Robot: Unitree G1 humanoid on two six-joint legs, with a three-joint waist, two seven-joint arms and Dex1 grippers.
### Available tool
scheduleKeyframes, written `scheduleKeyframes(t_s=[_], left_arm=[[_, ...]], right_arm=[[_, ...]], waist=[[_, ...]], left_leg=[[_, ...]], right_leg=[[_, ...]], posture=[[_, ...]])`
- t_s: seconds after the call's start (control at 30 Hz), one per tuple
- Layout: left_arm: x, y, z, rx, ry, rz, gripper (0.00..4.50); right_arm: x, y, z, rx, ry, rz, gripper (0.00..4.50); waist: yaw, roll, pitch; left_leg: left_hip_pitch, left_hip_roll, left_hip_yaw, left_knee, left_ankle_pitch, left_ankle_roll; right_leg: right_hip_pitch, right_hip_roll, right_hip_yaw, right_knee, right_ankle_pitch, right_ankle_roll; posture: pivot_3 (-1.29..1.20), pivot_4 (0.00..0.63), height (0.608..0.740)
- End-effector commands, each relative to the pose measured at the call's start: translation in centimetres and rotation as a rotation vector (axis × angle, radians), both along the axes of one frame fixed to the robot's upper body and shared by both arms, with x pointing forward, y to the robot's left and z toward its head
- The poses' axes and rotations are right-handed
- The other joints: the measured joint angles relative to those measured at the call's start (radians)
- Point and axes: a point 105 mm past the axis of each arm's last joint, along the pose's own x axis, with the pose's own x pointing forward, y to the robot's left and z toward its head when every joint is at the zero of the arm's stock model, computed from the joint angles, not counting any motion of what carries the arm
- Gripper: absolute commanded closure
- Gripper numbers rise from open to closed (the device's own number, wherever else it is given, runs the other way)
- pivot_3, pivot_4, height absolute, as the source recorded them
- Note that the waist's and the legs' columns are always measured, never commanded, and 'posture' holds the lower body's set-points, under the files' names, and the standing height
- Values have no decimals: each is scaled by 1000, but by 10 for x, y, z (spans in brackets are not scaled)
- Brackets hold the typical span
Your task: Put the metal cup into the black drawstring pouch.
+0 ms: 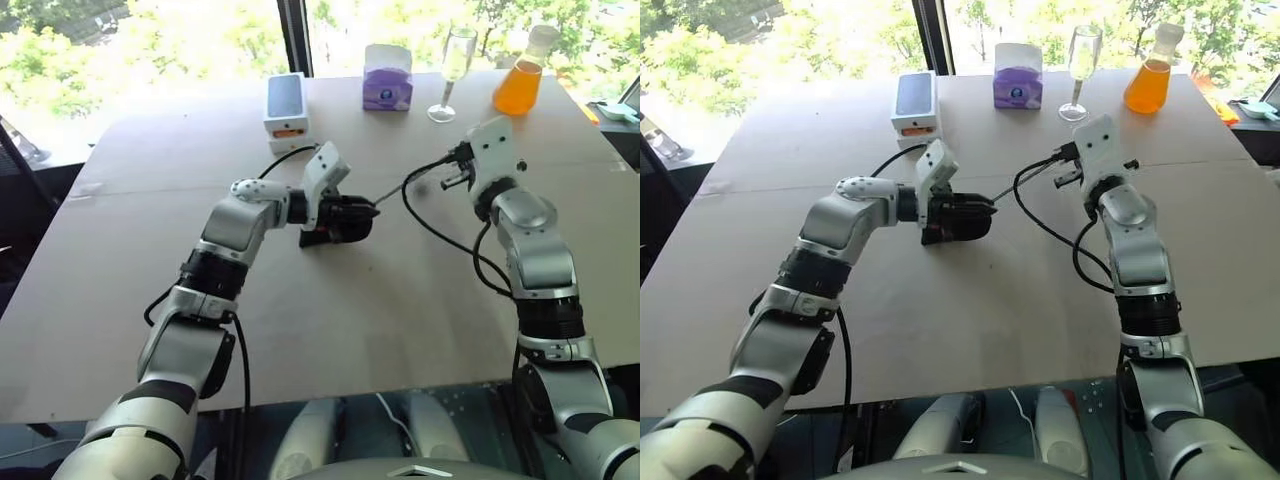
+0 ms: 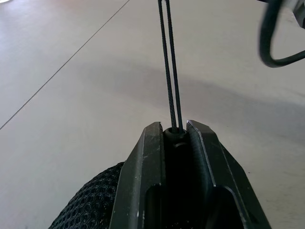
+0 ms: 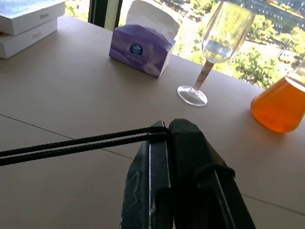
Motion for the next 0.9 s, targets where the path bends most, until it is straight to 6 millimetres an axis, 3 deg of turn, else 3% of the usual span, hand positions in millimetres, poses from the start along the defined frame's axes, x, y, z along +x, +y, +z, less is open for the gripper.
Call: scheduleKeyframes(t_s=[0.03,0.2,0.4,0.47,0.57,0.67,0.7,0.73,0.77,0.8,0.83,0.9], left_arm=[[-3,22,-23,79,66,76,4328],[-10,35,-53,159,119,116,4328],[-13,41,-62,192,125,126,4328],[-10,39,-61,185,103,137,4328],[-2,26,-53,136,-10,167,4328],[-8,15,-45,66,34,116,4328],[-13,12,-40,32,48,80,3280],[-17,10,-37,14,52,61,2907],[-22,10,-31,-15,66,43,2586],[-27,10,-23,-52,78,24,1994],[-34,14,-14,-99,102,5,1687],[-45,37,1,-148,142,30,572]], right_arm=[[0,-57,23,131,-71,-215,4500],[1,-76,0,159,3,-274,4500],[-3,-84,-24,102,86,-296,4500],[-4,-75,-30,69,114,-236,4500],[-9,-44,-35,-96,112,-79,4500],[-21,-17,-46,-202,140,85,4500],[-27,-10,-51,-237,157,138,4500],[-32,-5,-55,-257,172,179,3878],[-38,-2,-56,-259,180,204,3657],[-44,0,-58,-254,189,229,3071],[-51,0,-58,-247,198,251,2736],[-81,0,-60,-213,235,339,1587]], waist=[[-1,0,0],[-2,0,0],[-2,0,0],[-1,1,0],[1,1,-1],[-1,2,-1],[-2,2,-1],[-3,2,-1],[-4,2,-1],[-4,2,-1],[-6,2,-1],[-7,2,-1]], left_leg=[[0,0,0,0,0,0],[0,0,0,0,0,0],[0,0,0,0,0,0],[0,0,0,0,0,0],[0,0,0,0,0,0],[0,0,0,1,0,0],[1,0,0,1,0,0],[1,1,1,1,0,0],[1,1,0,1,0,0],[1,1,0,1,0,0],[1,1,0,1,0,0],[1,1,0,1,0,0]], right_leg=[[0,0,0,0,0,0],[0,0,0,0,0,0],[0,0,0,1,0,0],[0,0,0,1,0,0],[0,0,0,0,0,0],[0,0,0,0,0,0],[0,0,1,1,0,0],[0,0,1,1,0,0],[0,0,1,2,0,0],[0,0,1,2,0,0],[0,0,1,2,0,0],[0,-1,1,2,0,0]], posture=[[0,150,740],[0,150,740],[0,150,740],[0,150,740],[0,150,740],[0,150,740],[0,150,740],[0,150,740],[0,150,740],[0,150,740],[0,150,740],[0,150,740]])
